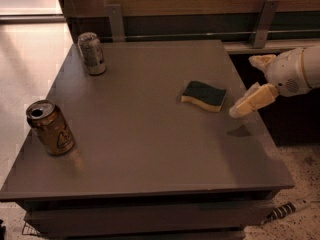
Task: Move sponge near orange can
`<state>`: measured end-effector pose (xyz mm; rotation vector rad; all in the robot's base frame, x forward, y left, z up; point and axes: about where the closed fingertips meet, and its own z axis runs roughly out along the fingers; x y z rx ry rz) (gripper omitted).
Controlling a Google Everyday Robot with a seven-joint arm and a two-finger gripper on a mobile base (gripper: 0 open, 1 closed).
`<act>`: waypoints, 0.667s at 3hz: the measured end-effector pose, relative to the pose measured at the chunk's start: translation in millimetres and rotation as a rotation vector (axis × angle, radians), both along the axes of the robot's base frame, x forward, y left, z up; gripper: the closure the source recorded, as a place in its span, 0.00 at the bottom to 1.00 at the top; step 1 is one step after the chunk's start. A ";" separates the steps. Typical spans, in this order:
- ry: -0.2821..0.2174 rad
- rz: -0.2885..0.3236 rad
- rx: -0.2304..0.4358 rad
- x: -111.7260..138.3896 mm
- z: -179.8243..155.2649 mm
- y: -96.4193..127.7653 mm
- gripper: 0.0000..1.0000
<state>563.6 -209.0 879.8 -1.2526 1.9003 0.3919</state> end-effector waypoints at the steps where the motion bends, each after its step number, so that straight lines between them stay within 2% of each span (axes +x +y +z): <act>1: 0.046 0.027 0.094 6.5 -33.9 15.6 0.00; 2: 0.086 0.052 0.182 10.3 -62.1 32.4 0.00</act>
Offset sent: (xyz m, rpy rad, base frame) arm 0.0145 0.0476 -0.0946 0.2909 0.1308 0.0751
